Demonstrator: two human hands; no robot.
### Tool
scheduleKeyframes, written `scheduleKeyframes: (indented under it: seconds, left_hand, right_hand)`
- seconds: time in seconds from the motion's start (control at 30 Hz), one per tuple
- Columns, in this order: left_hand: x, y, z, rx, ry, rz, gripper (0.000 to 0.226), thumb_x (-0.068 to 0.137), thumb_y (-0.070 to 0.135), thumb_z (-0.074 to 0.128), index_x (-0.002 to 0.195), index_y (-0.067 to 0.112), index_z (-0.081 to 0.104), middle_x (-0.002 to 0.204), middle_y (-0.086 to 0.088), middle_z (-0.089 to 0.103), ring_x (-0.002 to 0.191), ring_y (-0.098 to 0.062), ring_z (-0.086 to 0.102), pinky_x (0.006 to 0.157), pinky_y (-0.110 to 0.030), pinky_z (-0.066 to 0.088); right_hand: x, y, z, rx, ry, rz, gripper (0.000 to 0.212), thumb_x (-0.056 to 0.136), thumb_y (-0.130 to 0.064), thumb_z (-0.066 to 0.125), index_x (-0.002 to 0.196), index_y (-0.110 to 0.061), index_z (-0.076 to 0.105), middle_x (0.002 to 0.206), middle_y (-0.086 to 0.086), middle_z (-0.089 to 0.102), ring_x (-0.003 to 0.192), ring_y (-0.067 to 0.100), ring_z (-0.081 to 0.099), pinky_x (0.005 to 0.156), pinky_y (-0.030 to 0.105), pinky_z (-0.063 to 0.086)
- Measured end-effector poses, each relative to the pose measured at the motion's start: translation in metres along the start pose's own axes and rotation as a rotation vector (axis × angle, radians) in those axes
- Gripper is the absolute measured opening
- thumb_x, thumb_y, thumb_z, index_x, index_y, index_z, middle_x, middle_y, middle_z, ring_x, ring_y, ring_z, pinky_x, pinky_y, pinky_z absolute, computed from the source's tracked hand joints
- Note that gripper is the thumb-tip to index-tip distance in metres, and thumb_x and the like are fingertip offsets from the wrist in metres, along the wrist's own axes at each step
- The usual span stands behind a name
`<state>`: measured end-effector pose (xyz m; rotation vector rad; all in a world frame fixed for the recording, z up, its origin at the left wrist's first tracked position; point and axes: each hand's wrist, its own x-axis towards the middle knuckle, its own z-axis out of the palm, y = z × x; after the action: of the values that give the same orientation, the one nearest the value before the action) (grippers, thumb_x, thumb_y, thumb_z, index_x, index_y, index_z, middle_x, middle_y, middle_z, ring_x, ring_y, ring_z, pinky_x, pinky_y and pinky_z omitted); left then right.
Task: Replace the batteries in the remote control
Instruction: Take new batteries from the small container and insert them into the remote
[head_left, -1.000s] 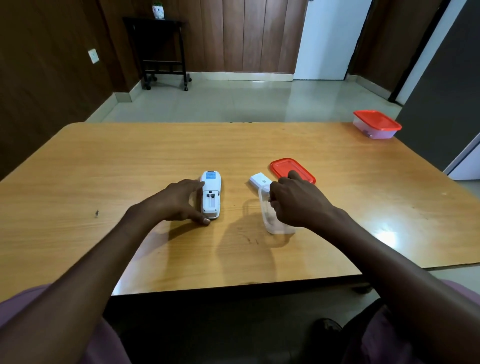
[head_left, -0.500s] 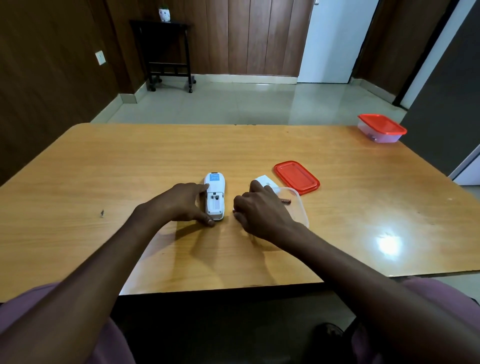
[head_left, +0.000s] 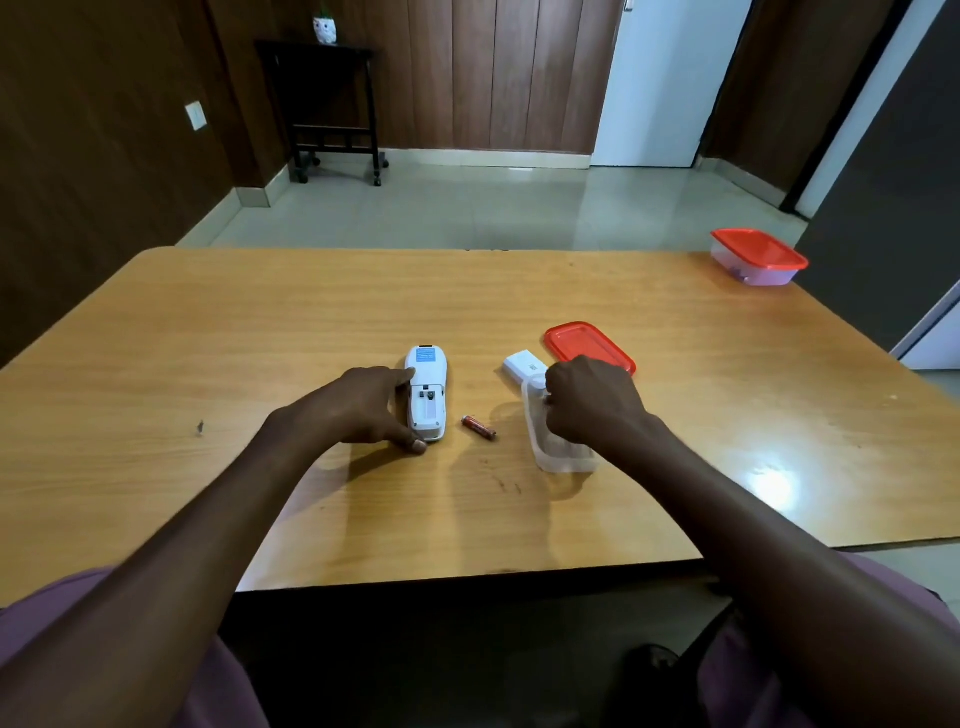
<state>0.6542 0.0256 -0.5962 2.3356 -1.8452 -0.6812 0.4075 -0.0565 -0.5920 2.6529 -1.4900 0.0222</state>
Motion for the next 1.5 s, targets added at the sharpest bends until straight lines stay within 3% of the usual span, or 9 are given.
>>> scheduleKeyframes:
  seconds: [0.1, 0.23, 0.37, 0.5, 0.63, 0.9, 1.23, 1.37, 1.5]
  left_hand:
    - [-0.001, 0.000, 0.000, -0.004, 0.004, 0.002, 0.113, 0.068, 0.046, 0.088, 0.159, 0.023, 0.025, 0.158, -0.001, 0.039, 0.140, -0.023, 0.041, 0.109, -0.034, 0.038]
    - [-0.002, 0.001, 0.000, -0.005, -0.003, 0.001, 0.112, 0.069, 0.045, 0.087, 0.159, 0.023, 0.024, 0.158, -0.001, 0.039, 0.141, -0.023, 0.038, 0.109, -0.033, 0.037]
    - [-0.001, 0.000, 0.000, 0.001, -0.010, -0.005, 0.113, 0.069, 0.046, 0.087, 0.159, 0.023, 0.023, 0.159, -0.002, 0.038, 0.142, -0.023, 0.038, 0.110, -0.034, 0.037]
    - [0.000, 0.000, 0.000, 0.004, -0.016, -0.003, 0.113, 0.070, 0.046, 0.087, 0.159, 0.023, 0.023, 0.158, -0.001, 0.038, 0.143, -0.023, 0.037, 0.110, -0.034, 0.036]
    - [0.001, 0.000, 0.000, 0.002, -0.026, -0.010, 0.114, 0.069, 0.048, 0.087, 0.159, 0.023, 0.023, 0.158, -0.001, 0.039, 0.142, -0.023, 0.038, 0.110, -0.035, 0.037]
    - [0.002, -0.002, 0.001, -0.001, -0.016, -0.002, 0.105, 0.064, 0.053, 0.088, 0.152, 0.030, 0.037, 0.139, 0.002, 0.056, 0.123, -0.022, 0.052, 0.097, -0.035, 0.046]
    - [0.003, 0.000, 0.000, 0.023, -0.017, 0.008, 0.106, 0.066, 0.049, 0.087, 0.155, 0.027, 0.034, 0.140, -0.002, 0.057, 0.125, -0.025, 0.053, 0.097, -0.035, 0.047]
    - [0.002, 0.000, 0.000, 0.034, -0.023, 0.008, 0.105, 0.067, 0.051, 0.087, 0.154, 0.024, 0.035, 0.136, -0.004, 0.059, 0.122, -0.025, 0.053, 0.096, -0.035, 0.047]
    - [-0.001, 0.003, -0.001, 0.043, -0.025, 0.012, 0.105, 0.069, 0.050, 0.085, 0.156, 0.024, 0.032, 0.136, -0.004, 0.058, 0.122, -0.024, 0.053, 0.098, -0.037, 0.047]
  right_hand:
    - [0.001, -0.003, 0.004, -0.081, -0.002, -0.052, 0.012, 0.086, -0.007, 0.058, 0.080, -0.015, 0.050, 0.097, 0.010, 0.068, 0.093, 0.032, 0.065, 0.061, 0.030, 0.035]
    - [0.004, -0.006, 0.006, -0.156, -0.007, -0.077, 0.012, 0.088, -0.008, 0.057, 0.097, -0.010, 0.065, 0.103, 0.010, 0.068, 0.099, 0.029, 0.060, 0.063, 0.032, 0.035]
    - [0.001, -0.010, 0.001, -0.178, -0.031, -0.096, 0.007, 0.087, -0.008, 0.058, 0.089, -0.014, 0.055, 0.103, 0.010, 0.068, 0.104, 0.029, 0.056, 0.064, 0.032, 0.034]
    - [-0.003, -0.018, -0.011, -0.035, 0.103, -0.102, 0.010, 0.085, -0.012, 0.057, 0.086, -0.011, 0.047, 0.090, 0.008, 0.064, 0.102, 0.031, 0.057, 0.056, 0.029, 0.028]
    - [-0.007, -0.032, -0.014, 0.257, 0.278, -0.223, 0.032, 0.087, -0.021, 0.056, 0.117, -0.019, 0.065, 0.096, 0.002, 0.072, 0.097, 0.025, 0.062, 0.062, 0.032, 0.042]
    - [0.008, -0.075, 0.017, 0.639, 0.318, -0.384, 0.017, 0.090, -0.018, 0.065, 0.107, -0.018, 0.067, 0.086, -0.005, 0.076, 0.081, 0.022, 0.067, 0.071, 0.042, 0.053]
    - [0.020, -0.081, 0.021, 0.368, 0.364, -0.657, 0.025, 0.074, 0.005, 0.067, 0.095, -0.009, 0.069, 0.068, 0.006, 0.067, 0.060, 0.031, 0.062, 0.044, 0.038, 0.046]
    - [0.020, -0.083, 0.016, 0.339, 0.260, -0.696, 0.019, 0.073, -0.005, 0.057, 0.081, -0.012, 0.073, 0.068, 0.007, 0.069, 0.066, 0.032, 0.063, 0.051, 0.041, 0.051]
    - [0.018, -0.085, 0.007, 0.433, 0.184, -0.536, 0.018, 0.083, -0.013, 0.066, 0.091, -0.013, 0.081, 0.079, 0.015, 0.071, 0.084, 0.033, 0.065, 0.065, 0.043, 0.052]
